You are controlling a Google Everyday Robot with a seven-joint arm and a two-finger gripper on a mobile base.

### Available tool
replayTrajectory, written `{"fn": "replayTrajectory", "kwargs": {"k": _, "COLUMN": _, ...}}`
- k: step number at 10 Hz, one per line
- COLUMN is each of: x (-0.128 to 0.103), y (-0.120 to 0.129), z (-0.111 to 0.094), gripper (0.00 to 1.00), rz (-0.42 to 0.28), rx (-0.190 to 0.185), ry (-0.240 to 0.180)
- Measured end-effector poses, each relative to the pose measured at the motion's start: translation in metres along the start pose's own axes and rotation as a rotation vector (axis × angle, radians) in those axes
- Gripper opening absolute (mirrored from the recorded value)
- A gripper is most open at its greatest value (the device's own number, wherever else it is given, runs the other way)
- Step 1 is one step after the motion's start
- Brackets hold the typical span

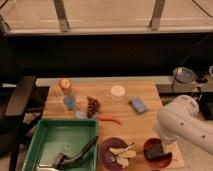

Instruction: Place eraser in paper cup

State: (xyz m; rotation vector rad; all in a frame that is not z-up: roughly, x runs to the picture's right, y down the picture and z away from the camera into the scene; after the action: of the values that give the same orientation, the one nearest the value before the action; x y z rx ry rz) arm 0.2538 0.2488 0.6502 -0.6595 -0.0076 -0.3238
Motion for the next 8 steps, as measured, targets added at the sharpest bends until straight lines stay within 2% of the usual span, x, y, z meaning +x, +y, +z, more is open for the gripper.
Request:
{"fn": "replayTrajectory", "kwargs": {"k": 3, "x": -0.012, "y": 0.004, "z": 0.018, "gripper": 0.65, "rz": -0.045, "rx": -0.022, "ry": -0.038}}
{"fn": "replayTrajectory", "kwargs": {"k": 8, "x": -0.003, "y": 0.009, "z": 0.053, "gripper": 0.65, "rz": -0.005, "rx": -0.094, "ry": -0.1}}
